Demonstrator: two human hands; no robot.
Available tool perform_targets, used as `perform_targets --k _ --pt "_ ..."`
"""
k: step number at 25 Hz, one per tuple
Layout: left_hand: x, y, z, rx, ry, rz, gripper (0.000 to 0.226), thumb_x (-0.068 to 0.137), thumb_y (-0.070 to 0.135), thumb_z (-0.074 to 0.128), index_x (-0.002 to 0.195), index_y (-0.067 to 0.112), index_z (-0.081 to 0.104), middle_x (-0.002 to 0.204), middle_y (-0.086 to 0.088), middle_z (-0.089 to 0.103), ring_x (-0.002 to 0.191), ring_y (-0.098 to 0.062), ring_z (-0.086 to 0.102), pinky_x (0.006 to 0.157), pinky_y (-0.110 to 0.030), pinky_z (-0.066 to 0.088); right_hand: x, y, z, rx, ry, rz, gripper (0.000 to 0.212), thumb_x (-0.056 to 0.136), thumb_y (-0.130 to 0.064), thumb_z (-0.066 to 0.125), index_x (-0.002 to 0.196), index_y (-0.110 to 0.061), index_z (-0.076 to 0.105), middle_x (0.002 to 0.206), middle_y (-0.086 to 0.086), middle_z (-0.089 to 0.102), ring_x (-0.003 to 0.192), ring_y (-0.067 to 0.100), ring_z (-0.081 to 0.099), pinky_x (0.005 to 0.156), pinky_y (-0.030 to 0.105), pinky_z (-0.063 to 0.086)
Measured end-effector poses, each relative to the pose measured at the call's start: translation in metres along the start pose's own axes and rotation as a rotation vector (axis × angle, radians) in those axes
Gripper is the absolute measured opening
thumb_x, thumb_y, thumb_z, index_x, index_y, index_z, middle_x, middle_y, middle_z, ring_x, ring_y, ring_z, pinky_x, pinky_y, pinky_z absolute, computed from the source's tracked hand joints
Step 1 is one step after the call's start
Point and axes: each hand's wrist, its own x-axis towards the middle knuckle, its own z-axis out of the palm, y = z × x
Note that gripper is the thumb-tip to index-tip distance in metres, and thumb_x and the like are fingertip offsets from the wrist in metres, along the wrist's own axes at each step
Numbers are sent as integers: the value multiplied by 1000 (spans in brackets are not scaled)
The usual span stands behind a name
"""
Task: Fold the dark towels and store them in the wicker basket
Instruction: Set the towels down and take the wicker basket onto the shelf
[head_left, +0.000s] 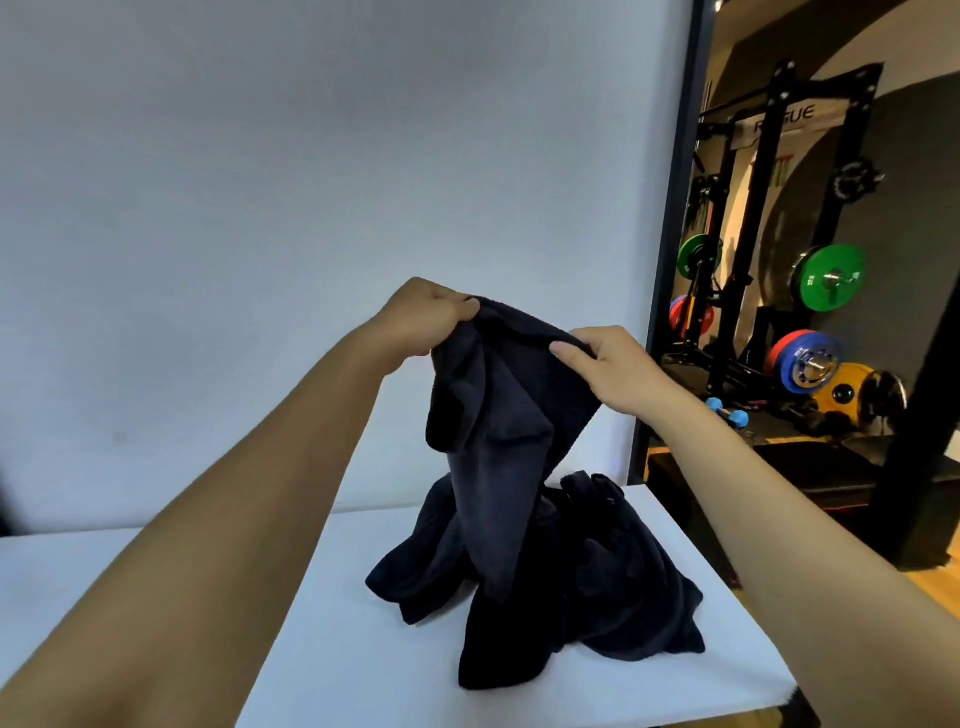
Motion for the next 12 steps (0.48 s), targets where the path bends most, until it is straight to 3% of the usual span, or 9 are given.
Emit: perform_targets --k 2,5,7,9,12 --pt "0 -3 -16 87 -61 -62 25 99 35 59 105 19 77 104 5 75 94 -15 68 92 -42 51 5 -10 -2 67 122 4 39 101 -32 59 89 4 66 74 9 59 66 18 51 62 30 40" --pt "7 -5 -22 -74 114 12 31 99 33 59 106 7 75 99 1 73 84 -17 64 88 -39 52 18 -27 -4 255 209 -11 31 96 -36 65 88 -7 73 86 18 69 75 19 59 72 34 49" --pt "9 -7 -24 -163 189 81 36 100 32 57 104 -1 72 94 -6 71 81 -17 63 87 -38 55 21 -35 -3 326 173 -13 45 89 -49 65 88 -4 70 83 22 62 76 21 54 73 38 45" --pt "6 -12 -26 -230 154 129 35 103 30 55 99 0 73 88 -5 71 75 -13 63 76 -30 54 23 -40 -1 524 204 29 56 86 -52 65 93 4 65 84 13 57 79 23 52 75 40 42" --pt "3 -23 -27 -187 61 104 31 103 29 55 92 6 74 80 1 67 68 -11 59 68 -24 50 23 -42 0 708 187 200 33 97 -34 63 91 -3 73 91 5 75 83 20 68 83 38 54"
